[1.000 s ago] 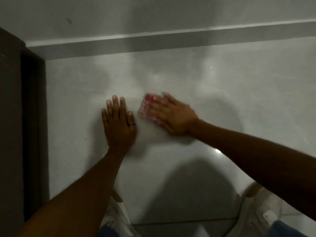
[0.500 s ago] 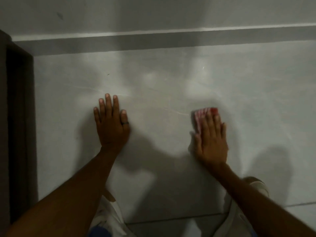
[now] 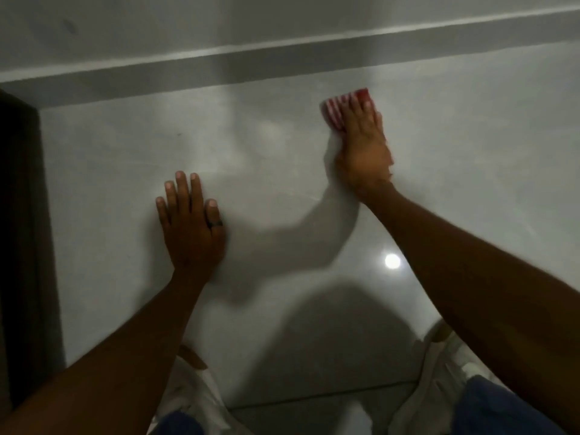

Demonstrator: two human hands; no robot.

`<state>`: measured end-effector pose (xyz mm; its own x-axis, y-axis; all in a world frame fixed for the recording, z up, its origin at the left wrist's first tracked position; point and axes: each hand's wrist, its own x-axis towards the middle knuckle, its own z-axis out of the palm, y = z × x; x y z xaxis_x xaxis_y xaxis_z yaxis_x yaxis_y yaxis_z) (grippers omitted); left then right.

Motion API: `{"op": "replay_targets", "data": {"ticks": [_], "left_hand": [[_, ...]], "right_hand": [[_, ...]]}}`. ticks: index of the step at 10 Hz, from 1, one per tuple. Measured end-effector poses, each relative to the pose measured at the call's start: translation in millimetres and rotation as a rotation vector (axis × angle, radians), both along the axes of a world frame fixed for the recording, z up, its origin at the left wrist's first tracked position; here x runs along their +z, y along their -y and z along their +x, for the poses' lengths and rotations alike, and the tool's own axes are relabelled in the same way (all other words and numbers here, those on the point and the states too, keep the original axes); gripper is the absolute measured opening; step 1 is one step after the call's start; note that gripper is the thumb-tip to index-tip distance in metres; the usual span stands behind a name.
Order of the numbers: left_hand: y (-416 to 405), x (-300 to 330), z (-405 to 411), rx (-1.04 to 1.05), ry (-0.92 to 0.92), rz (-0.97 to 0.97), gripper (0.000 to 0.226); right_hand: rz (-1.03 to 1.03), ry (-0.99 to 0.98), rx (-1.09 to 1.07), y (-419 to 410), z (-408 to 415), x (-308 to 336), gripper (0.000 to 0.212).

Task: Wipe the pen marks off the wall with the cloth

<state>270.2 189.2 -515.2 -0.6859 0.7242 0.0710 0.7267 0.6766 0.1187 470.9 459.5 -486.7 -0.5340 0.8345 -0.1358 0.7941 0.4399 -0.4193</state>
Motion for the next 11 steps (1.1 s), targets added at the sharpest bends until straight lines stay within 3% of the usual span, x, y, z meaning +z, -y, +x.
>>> {"op": "replay_targets", "data": {"ticks": [1,2,3,4,5,6,7,8,9,10,11], "left_hand": [[-1,5,5,-0.009,0.066,-0.034,0.057],[-2,29,9,0.021,0.265,-0.158,0.059],[8,84,21,-0.049,0.604,-0.374,0.058],[21,175,42,0.233,1.209,-0.386,0.049],[38,274,49,0.788,1.704,-0.226,0.060],[50,368,29,1.079,1.896,0.231,0.054],[65,457,-13,1.095,1.713,0.530,0.031],[91,527,-78,0.963,1.471,0.774,0.035],[117,560,-151,0.839,1.209,0.892,0.035],[135,549,-219,0.768,1.026,0.879,0.036],[133,518,-268,0.702,1.005,0.691,0.048]], "right_hand": [[-0.027,-0.034,0.159,35,-19,1,0.075],[-0.087,-0.003,0.460,105,-12,11,0.068],[-0.311,0.149,0.446,154,6,45,0.075],[-0.731,-0.007,-0.056,181,-4,116,0.055],[-1.047,-0.373,-0.698,193,-47,209,0.036],[-1.378,-0.728,-0.936,205,-103,304,0.034],[-1.607,-0.824,-0.829,218,-167,396,0.028],[-1.427,-0.712,-0.496,225,-248,463,0.032],[-0.942,-0.570,-0.113,228,-337,504,0.020],[-0.402,-0.301,0.176,235,-415,506,0.029],[-0.183,0.008,0.274,240,-464,495,0.034]]}}
